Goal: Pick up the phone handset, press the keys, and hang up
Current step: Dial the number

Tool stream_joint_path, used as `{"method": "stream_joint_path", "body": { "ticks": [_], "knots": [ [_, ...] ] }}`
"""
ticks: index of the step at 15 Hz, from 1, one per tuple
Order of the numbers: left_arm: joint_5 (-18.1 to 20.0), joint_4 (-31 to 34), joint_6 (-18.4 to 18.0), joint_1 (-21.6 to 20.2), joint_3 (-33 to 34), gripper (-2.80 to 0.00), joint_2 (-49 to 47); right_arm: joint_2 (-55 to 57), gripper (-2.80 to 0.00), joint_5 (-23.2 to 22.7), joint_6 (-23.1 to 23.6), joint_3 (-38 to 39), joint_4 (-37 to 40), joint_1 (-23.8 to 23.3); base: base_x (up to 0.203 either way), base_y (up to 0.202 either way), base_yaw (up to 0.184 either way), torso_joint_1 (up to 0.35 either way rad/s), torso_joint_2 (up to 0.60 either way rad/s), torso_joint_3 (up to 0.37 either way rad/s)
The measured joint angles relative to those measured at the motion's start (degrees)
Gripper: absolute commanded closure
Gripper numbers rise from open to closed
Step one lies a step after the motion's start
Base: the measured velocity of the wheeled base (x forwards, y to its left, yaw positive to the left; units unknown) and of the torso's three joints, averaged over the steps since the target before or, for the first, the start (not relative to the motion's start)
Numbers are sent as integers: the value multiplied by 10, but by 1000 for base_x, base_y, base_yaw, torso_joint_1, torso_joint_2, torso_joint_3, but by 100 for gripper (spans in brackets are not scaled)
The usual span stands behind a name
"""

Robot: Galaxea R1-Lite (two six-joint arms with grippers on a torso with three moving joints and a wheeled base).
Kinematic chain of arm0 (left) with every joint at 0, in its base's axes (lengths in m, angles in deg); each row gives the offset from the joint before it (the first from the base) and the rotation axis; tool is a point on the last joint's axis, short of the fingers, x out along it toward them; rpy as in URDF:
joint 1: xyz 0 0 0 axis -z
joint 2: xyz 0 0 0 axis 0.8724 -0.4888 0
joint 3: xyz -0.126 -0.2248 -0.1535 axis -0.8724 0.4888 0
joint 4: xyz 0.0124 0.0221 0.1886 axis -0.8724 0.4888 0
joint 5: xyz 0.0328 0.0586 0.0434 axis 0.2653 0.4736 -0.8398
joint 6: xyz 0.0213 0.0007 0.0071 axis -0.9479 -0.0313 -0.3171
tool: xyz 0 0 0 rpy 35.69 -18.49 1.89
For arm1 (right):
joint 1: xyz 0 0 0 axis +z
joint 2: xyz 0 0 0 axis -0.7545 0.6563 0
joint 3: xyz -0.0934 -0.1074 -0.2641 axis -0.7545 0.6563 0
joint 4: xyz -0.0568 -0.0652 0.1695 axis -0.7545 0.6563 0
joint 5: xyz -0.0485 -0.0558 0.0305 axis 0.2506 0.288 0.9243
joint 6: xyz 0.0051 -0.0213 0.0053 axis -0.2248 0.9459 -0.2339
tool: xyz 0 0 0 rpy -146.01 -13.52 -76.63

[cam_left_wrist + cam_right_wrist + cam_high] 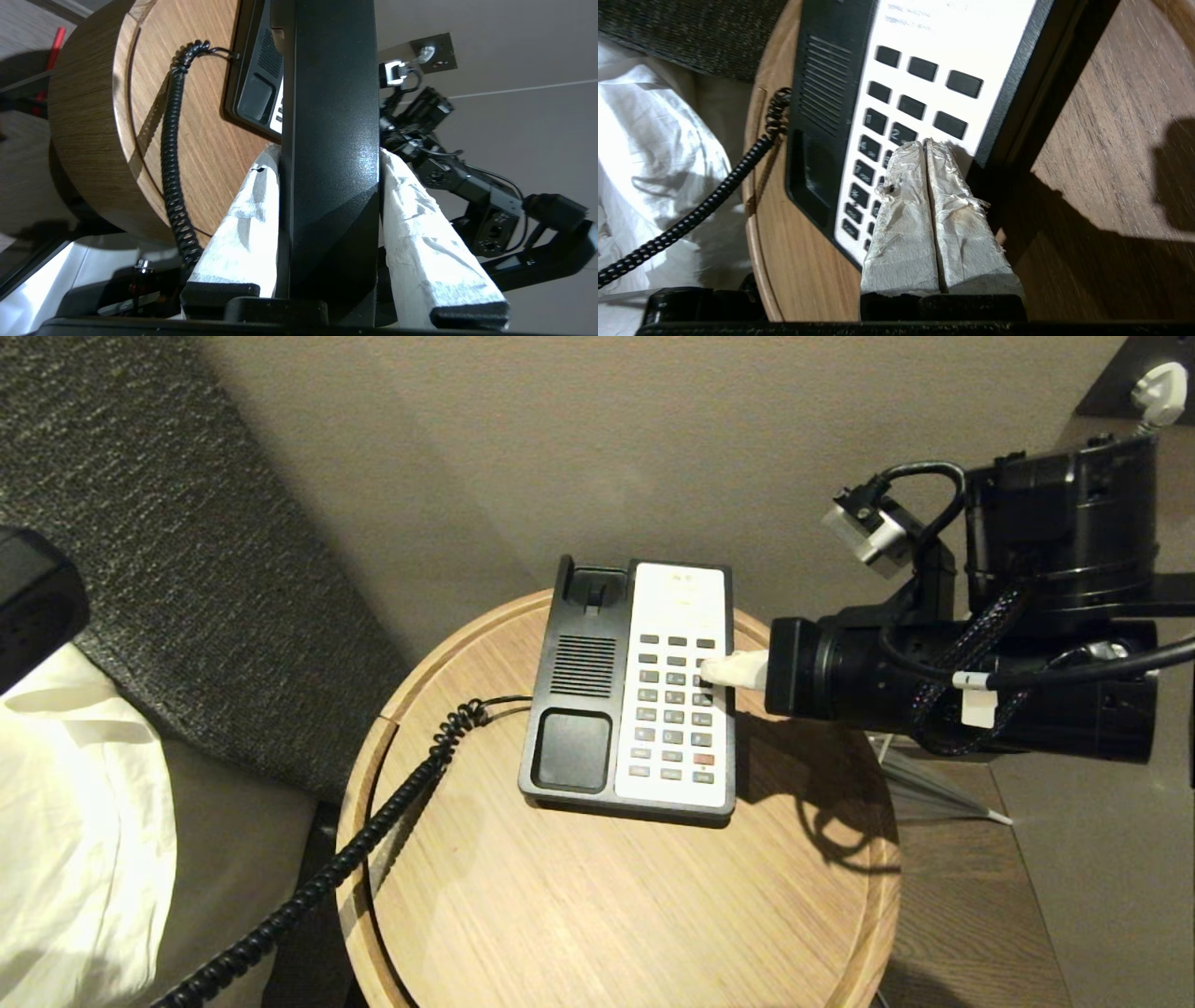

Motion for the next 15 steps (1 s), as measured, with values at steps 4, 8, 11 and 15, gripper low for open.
{"method": "stream_joint_path", "body": {
  "ticks": [4,8,11,15],
  "knots": [
    [-1,-1,-1,0,8,0,1,-12,0,-3,-18,6,4,9,0,0,0,0,0,0],
    [-1,0,0,-1,9,0,2,-7,0,-1,-15,12,-2,12,0,0,0,0,0,0],
    [0,0,0,-1,9,0,4,1,0,2,-13,12,-3,13,0,0,0,0,0,0],
    [-1,0,0,-1,9,0,6,7,0,3,-5,11,-3,12,0,0,0,0,0,0]
  ]
}}
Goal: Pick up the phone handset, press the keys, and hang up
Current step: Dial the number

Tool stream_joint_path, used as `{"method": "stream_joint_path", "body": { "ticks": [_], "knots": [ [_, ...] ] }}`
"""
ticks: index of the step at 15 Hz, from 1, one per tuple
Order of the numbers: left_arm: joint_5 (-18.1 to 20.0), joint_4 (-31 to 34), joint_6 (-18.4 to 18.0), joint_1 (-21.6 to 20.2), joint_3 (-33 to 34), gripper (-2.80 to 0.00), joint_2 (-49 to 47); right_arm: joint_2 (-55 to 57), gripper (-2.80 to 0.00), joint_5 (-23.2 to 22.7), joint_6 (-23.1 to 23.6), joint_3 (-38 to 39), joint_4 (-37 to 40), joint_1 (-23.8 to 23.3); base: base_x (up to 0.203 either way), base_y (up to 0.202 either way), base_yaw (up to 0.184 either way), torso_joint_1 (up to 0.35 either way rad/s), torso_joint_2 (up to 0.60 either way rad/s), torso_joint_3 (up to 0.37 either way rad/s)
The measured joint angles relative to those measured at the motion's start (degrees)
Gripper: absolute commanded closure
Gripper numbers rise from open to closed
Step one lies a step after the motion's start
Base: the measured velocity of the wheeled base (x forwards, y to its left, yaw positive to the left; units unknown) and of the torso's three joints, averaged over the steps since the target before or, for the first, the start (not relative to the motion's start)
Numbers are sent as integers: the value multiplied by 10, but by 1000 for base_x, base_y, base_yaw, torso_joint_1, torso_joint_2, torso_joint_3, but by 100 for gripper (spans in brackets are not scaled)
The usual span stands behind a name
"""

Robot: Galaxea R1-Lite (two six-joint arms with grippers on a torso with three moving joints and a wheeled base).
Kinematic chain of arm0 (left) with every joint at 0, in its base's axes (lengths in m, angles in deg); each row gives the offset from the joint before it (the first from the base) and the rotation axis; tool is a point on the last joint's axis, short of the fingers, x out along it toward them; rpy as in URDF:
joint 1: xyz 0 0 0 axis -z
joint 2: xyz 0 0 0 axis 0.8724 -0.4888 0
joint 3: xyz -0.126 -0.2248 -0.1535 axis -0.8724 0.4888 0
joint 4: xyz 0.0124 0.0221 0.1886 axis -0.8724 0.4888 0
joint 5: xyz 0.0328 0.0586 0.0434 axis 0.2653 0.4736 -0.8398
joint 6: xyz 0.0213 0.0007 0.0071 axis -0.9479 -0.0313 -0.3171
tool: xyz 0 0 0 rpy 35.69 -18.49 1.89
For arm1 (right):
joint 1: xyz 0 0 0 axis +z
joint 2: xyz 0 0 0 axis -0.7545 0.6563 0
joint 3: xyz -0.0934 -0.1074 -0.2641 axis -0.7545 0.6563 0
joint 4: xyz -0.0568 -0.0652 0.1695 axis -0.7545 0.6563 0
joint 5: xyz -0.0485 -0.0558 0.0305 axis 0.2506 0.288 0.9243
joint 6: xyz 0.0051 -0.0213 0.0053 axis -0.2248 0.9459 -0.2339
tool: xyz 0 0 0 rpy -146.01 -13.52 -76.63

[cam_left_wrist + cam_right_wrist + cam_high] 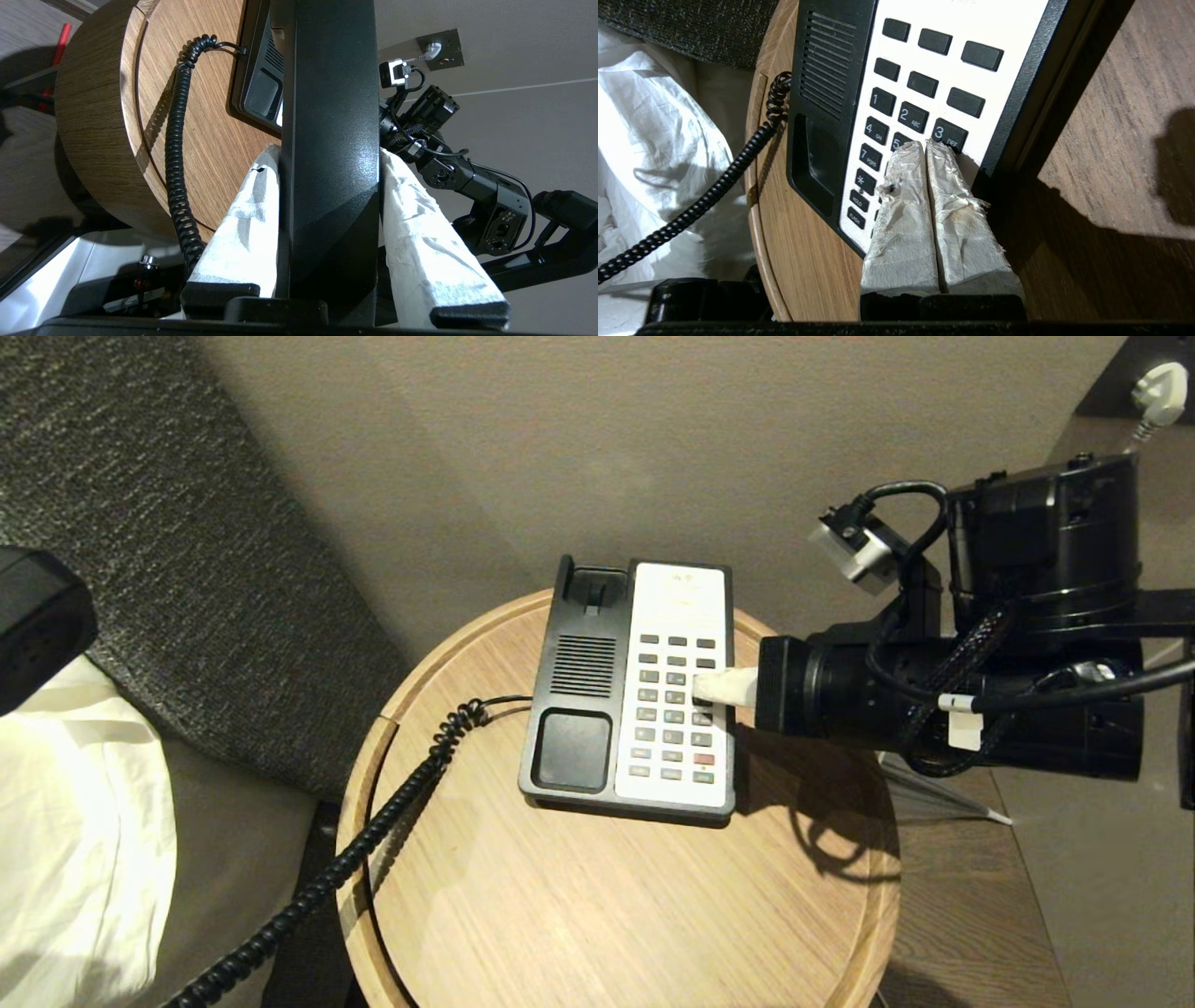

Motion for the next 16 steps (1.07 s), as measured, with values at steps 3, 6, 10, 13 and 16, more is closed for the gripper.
{"method": "stream_joint_path", "body": {
  "ticks": [3,6,10,13,16],
  "knots": [
    [0,0,0,-1,0,0,1,3,0,0,8,0,0,0,0,0,0,0,0,0],
    [0,0,0,-2,0,0,2,5,0,1,16,0,-1,-1,0,0,0,0,0,0],
    [0,0,0,-2,4,0,3,8,0,3,28,2,-1,-1,0,0,0,0,0,0],
    [0,0,0,-2,5,0,5,9,0,3,44,14,-3,-1,0,0,0,0,0,0],
    [-2,0,0,-2,6,0,5,10,0,4,44,13,-2,-1,0,0,0,0,0,0]
  ]
}}
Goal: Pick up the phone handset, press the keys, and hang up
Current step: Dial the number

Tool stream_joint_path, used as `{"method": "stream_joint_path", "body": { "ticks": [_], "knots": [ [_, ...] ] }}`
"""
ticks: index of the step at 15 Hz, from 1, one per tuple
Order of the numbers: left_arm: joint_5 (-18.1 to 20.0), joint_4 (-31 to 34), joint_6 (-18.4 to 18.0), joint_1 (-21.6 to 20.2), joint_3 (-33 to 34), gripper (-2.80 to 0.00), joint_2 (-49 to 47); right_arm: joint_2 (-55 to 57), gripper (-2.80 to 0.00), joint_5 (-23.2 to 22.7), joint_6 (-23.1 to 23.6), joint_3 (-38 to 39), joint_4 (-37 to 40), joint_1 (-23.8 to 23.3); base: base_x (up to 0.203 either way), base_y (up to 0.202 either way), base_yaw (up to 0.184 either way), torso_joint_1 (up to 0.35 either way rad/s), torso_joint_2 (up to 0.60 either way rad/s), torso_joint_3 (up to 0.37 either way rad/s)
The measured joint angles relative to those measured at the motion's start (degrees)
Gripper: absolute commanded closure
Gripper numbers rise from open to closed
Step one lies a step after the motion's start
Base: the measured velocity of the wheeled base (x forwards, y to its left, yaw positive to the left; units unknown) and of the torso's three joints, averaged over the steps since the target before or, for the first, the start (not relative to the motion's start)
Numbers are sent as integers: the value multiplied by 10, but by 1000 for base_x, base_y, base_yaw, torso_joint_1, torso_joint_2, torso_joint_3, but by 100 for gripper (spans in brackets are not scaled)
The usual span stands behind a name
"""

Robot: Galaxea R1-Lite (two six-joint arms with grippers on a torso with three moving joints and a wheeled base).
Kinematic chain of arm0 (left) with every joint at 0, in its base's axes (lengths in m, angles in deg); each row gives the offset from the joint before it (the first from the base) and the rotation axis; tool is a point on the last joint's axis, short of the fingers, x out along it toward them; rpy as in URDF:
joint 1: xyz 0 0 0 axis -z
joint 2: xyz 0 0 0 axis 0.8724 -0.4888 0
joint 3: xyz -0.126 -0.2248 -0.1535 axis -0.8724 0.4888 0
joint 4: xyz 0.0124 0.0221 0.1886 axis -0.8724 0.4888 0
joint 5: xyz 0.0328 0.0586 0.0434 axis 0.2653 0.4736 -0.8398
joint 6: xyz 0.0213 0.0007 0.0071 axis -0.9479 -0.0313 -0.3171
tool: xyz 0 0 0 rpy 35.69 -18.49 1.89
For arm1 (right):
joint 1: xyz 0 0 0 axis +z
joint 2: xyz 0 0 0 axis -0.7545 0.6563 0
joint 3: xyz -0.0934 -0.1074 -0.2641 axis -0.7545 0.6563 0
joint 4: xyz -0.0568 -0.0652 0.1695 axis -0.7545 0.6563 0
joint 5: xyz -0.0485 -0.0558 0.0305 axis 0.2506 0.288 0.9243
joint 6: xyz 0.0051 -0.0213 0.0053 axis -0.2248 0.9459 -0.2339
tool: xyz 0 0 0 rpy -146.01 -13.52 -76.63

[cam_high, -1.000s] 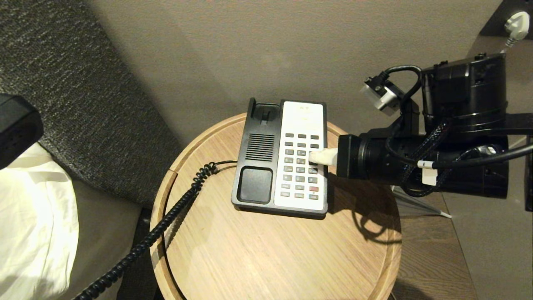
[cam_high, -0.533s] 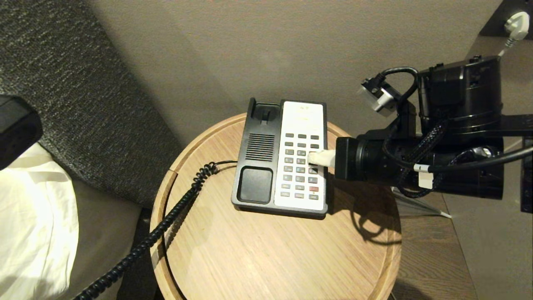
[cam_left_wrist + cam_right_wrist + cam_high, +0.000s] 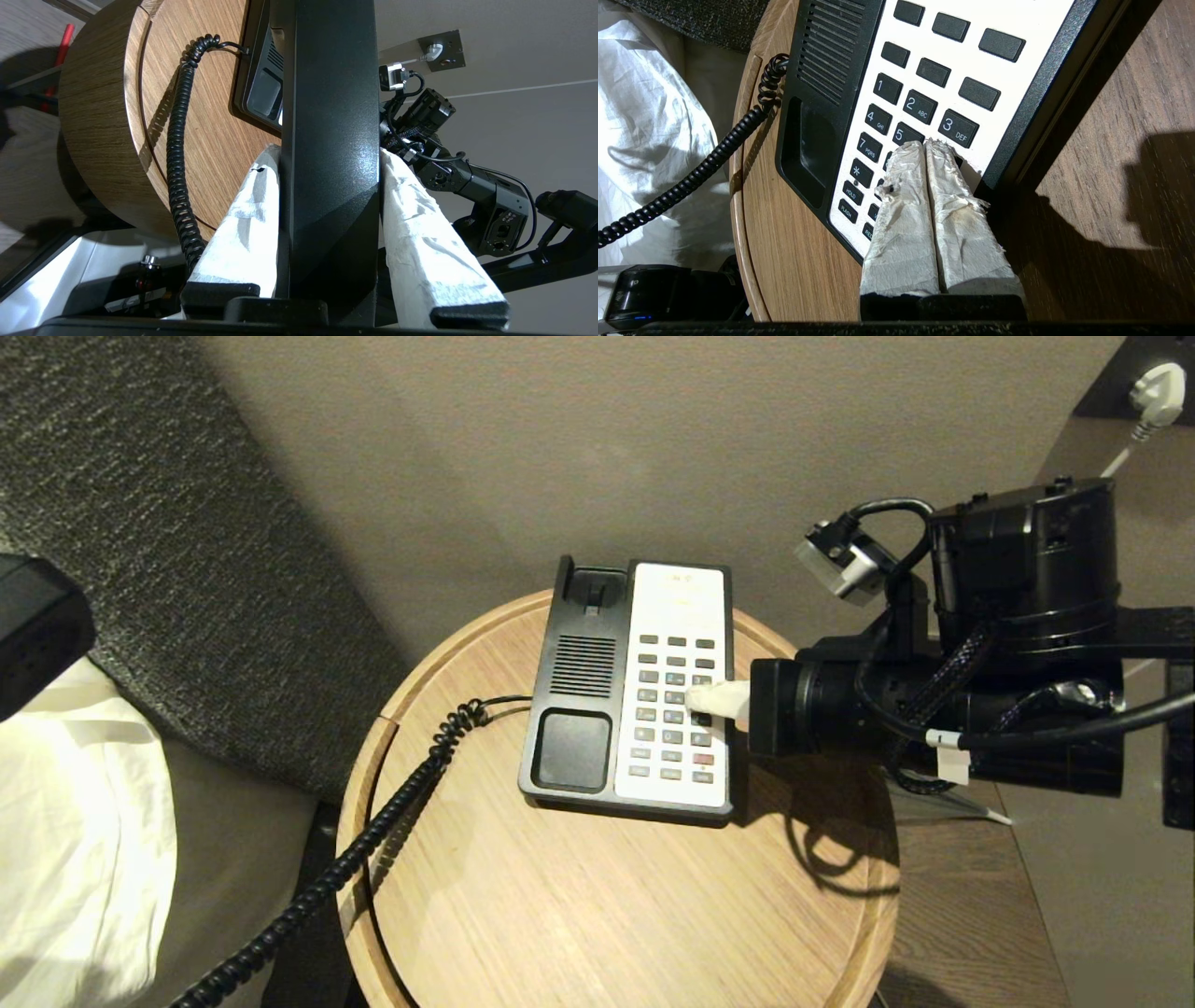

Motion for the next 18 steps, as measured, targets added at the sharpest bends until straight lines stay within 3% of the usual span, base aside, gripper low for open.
{"method": "stream_joint_path", "body": {
  "ticks": [18],
  "knots": [
    [0,-1,-1,-5,12,0,4,-43,0,-3,-58,24,16,17,0,0,0,0,0,0]
  ]
}}
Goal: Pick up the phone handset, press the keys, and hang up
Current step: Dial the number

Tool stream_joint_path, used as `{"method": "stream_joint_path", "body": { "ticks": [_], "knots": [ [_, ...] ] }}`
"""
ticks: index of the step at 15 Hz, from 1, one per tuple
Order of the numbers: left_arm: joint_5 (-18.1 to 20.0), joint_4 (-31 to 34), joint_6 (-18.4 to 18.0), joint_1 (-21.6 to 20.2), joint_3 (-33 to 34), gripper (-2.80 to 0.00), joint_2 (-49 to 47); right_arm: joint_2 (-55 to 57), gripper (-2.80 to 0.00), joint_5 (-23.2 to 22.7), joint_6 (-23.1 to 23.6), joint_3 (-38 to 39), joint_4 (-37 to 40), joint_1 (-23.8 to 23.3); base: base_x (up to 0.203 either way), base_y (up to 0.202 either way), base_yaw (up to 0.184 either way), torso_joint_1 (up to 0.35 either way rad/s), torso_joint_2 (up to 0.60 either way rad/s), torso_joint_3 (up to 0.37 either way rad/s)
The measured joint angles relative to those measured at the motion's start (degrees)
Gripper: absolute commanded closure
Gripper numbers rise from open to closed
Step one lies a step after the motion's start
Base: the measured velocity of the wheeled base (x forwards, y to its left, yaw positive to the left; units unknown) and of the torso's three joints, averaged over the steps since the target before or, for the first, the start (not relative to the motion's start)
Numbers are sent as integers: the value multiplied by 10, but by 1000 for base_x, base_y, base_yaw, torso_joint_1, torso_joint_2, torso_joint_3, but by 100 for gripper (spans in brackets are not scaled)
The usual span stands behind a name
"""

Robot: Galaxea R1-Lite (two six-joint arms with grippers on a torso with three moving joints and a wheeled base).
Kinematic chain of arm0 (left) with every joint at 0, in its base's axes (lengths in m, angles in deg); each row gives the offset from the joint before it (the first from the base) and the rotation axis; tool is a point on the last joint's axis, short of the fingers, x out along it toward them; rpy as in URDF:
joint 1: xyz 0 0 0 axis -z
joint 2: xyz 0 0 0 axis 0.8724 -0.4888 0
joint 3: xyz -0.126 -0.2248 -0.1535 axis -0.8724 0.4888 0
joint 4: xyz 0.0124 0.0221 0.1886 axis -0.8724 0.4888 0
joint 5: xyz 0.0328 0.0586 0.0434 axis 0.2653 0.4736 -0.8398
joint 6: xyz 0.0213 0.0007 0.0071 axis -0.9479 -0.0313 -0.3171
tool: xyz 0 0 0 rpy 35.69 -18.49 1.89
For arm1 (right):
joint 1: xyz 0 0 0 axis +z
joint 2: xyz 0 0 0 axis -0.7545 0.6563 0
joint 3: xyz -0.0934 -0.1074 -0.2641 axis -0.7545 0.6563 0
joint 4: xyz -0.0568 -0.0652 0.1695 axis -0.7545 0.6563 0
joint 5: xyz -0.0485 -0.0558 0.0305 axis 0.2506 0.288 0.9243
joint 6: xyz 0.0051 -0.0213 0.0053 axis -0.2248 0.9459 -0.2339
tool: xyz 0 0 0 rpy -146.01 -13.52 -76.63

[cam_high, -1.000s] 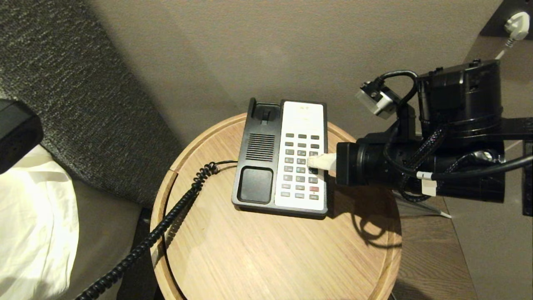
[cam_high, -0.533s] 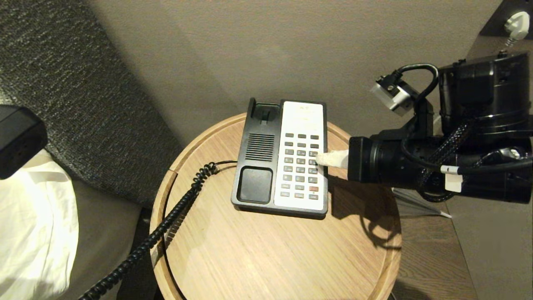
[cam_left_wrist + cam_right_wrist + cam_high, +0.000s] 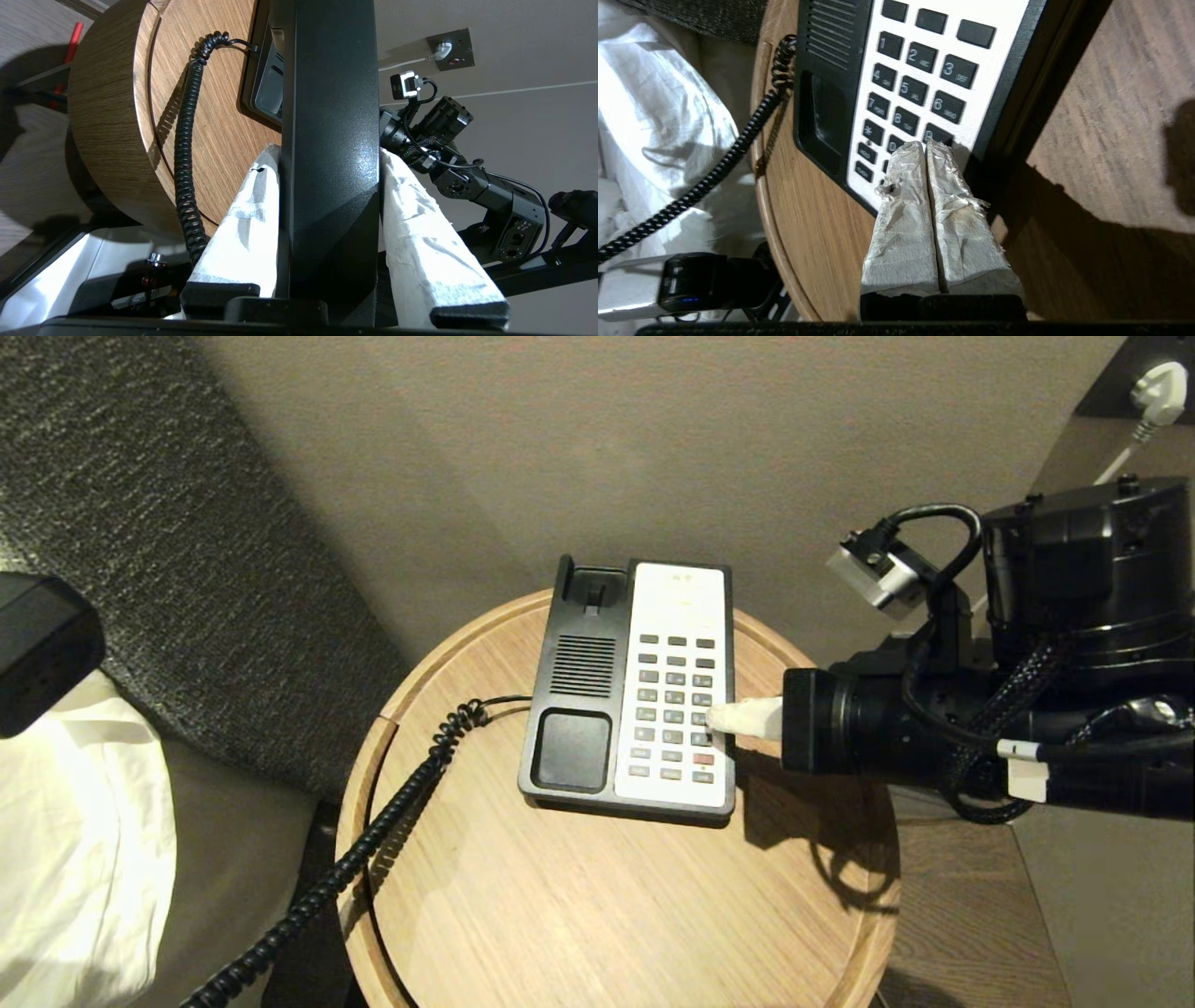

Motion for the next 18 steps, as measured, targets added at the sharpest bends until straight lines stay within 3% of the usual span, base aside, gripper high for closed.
{"method": "stream_joint_path", "body": {
  "ticks": [18],
  "knots": [
    [-1,0,-1,0,-1,0,6,18,0,5,2,-9,-3,1,0,0,0,0,0,0]
  ]
}}
